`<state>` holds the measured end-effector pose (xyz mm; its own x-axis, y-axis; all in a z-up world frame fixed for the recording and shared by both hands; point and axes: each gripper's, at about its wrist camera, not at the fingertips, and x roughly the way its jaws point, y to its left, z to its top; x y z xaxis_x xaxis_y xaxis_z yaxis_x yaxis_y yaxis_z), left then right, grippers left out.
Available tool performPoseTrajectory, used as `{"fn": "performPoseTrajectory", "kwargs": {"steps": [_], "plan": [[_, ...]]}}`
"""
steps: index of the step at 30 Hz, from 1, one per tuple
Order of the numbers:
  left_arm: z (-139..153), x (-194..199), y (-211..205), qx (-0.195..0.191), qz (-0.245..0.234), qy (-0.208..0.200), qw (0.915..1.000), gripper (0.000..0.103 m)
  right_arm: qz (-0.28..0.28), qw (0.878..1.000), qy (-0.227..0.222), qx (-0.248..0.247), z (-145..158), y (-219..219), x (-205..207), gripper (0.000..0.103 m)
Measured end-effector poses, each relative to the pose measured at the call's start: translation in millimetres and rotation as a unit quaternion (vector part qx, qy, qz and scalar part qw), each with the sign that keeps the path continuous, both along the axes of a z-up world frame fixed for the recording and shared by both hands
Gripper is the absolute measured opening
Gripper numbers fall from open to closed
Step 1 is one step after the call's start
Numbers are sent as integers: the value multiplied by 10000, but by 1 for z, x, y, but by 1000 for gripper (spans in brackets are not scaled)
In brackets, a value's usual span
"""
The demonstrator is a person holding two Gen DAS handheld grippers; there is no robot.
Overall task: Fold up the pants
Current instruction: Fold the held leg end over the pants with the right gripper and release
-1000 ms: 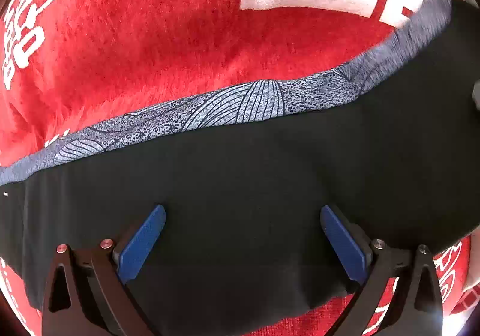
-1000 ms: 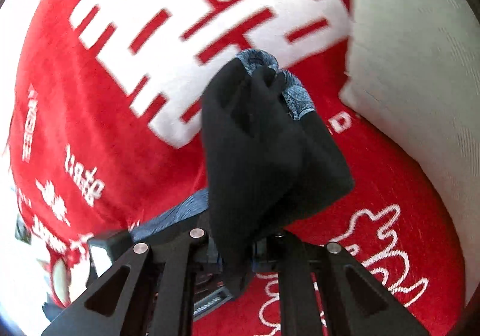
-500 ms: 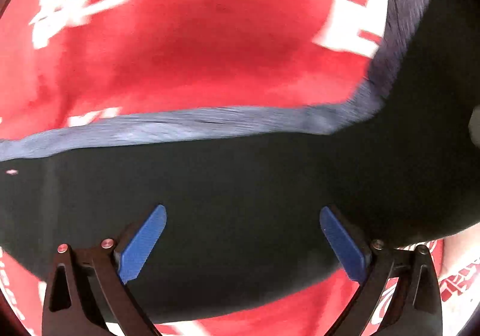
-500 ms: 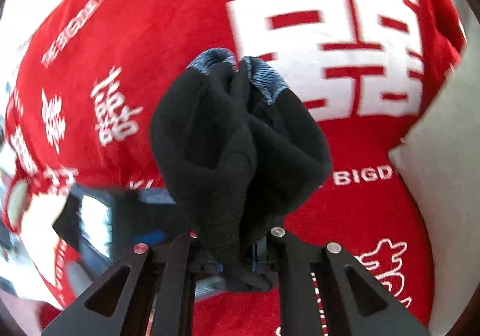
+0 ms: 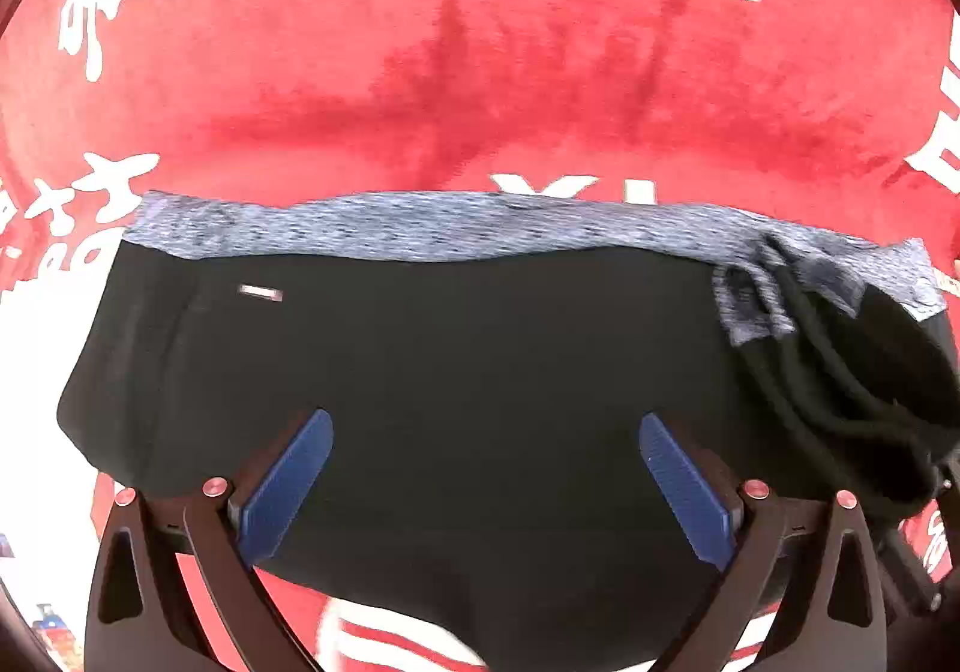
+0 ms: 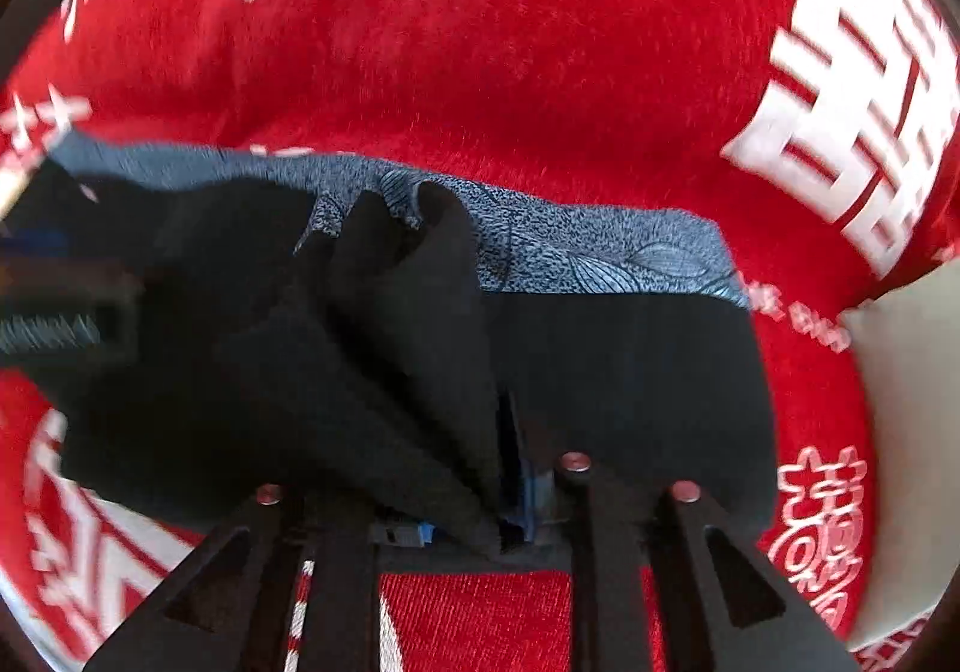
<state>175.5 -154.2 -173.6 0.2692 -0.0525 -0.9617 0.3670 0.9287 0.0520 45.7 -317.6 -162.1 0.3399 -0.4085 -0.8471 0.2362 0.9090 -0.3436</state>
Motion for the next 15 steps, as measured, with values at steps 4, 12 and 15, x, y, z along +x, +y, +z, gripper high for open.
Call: {"fn": "performPoseTrajectory", "kwargs": {"steps": [4,12,15], "plan": [[8,6,13,-11,27,-25,10000,103,271,9987,-92,431,13,14,-5,65],[43,-8,-21,-997,-706,495,9913,103,-266,9861,-666,1496,74,-45,-64,65],[50,-22,-49,-1420,-1127,784,9803,103,-705,9790,-727,1771,81,-71,-81,65]]}}
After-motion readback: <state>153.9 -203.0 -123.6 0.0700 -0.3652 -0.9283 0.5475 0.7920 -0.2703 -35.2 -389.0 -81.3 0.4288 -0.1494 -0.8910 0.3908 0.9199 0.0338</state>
